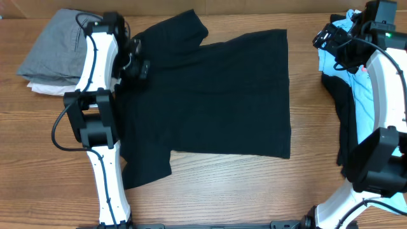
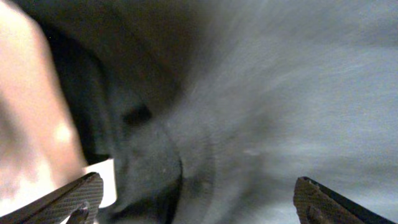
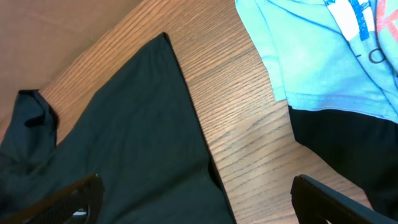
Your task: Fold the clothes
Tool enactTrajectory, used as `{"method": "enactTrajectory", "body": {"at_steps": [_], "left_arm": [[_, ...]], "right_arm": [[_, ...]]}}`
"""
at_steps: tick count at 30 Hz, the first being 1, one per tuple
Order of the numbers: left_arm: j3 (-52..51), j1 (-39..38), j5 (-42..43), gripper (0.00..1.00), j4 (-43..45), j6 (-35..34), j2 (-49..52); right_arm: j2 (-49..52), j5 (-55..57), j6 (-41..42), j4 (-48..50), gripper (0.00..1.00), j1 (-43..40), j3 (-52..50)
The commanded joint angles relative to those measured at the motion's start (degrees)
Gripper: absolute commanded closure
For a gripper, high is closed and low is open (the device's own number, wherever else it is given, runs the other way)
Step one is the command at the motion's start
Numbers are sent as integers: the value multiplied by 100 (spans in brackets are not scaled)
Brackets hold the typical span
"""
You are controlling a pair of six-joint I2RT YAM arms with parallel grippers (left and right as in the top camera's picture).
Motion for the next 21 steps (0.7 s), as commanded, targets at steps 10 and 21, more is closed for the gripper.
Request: {"method": "enactTrajectory", "body": {"at_steps": [10, 21], "left_arm": [[4647, -444, 136, 0, -2031, -431, -999], [4454, -485, 162, 0, -2157, -1399, -3001]], "right_arm": [[-2234, -372, -435, -1344, 0, -20, 1102], [-3934, -52, -391, -2459, 0, -22, 1102]]}}
